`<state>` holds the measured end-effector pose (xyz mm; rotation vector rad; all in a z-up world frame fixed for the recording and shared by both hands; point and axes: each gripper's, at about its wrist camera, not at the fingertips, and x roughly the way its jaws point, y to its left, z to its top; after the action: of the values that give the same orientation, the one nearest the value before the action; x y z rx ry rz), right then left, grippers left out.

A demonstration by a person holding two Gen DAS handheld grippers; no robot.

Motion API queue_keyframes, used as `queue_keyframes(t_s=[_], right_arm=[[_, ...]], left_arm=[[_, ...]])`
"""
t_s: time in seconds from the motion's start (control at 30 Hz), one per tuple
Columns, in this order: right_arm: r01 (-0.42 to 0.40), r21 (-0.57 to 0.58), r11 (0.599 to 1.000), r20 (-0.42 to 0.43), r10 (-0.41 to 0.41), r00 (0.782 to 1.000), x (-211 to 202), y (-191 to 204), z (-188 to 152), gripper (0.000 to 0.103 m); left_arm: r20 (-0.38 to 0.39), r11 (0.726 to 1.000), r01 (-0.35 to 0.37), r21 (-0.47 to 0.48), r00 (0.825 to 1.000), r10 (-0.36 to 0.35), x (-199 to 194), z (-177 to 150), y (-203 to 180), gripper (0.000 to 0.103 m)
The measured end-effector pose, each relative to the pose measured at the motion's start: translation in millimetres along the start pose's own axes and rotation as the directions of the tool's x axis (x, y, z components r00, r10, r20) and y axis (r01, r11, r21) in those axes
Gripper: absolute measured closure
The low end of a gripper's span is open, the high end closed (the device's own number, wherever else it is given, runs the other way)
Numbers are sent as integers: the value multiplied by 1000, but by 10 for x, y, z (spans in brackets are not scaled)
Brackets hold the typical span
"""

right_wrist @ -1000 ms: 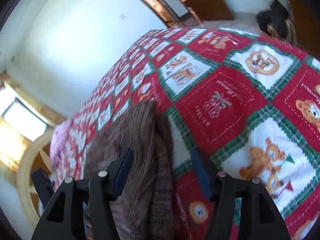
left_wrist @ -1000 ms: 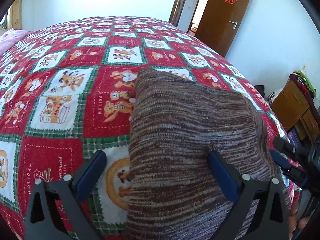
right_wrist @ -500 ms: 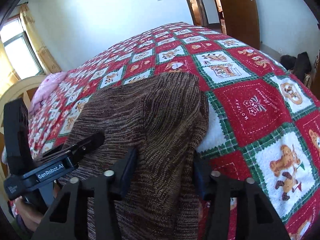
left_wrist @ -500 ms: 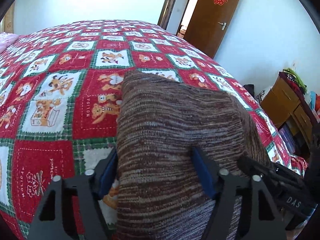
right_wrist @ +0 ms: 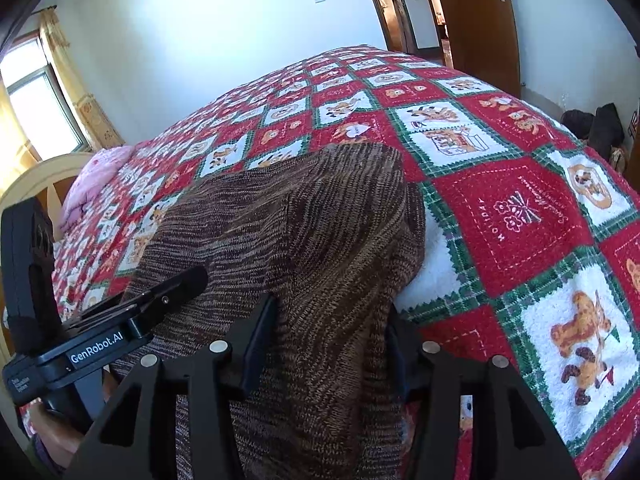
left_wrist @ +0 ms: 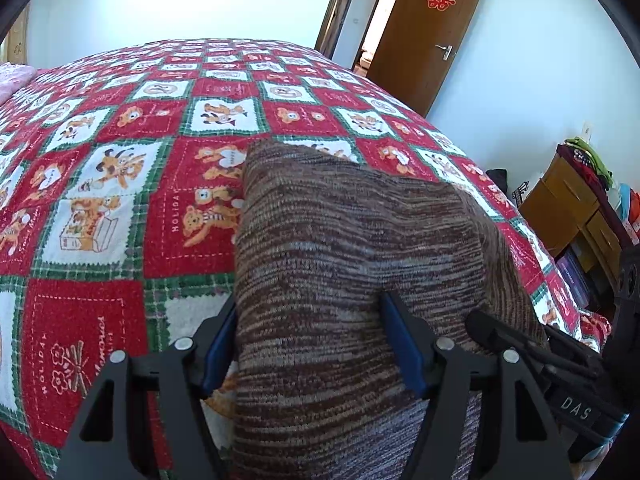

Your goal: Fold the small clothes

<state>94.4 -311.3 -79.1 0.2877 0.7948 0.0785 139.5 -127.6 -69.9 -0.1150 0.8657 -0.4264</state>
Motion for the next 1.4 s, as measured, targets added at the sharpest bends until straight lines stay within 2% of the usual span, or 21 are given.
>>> queue_keyframes(t_s=[0.27, 0.5, 0.67, 0.77, 0.93, 1.03, 1.23, 1.4], right_arm=[[24, -59, 998, 4, -24, 1000, 5, 102, 0, 63], [96, -159, 983, 31, -93, 995, -7, 296, -29, 69], [70, -133, 989, 26, -67, 997, -7, 240, -7, 71], [116, -181, 977, 46, -110, 993, -17, 334, -22, 72], [189, -250, 949, 86, -173, 981, -47, 493, -63, 76], [177, -234, 956, 79, -162, 984, -103, 488, -51, 78], [112, -188, 976, 79, -98, 992, -479, 637, -31, 80], [88, -186, 979, 80, -74, 994, -720, 849, -128, 80]], left_arm=[[6, 1000, -5, 7, 1000, 5, 3, 6, 4, 35], [25, 1000, -13, 20, 1000, 13, -27, -15, -27, 52], [38, 998, -36, 44, 999, 34, -43, -26, -76, 58], [40, 997, -49, 54, 998, 47, -45, -27, -95, 59], [45, 997, -59, 57, 997, 57, -93, -45, -112, 71], [16, 998, -35, 46, 999, 34, -186, -52, -91, 75], [-22, 1000, 10, -22, 1000, -10, -450, -91, -25, 76], [1, 999, -16, 33, 1000, 16, -731, -203, -119, 76]])
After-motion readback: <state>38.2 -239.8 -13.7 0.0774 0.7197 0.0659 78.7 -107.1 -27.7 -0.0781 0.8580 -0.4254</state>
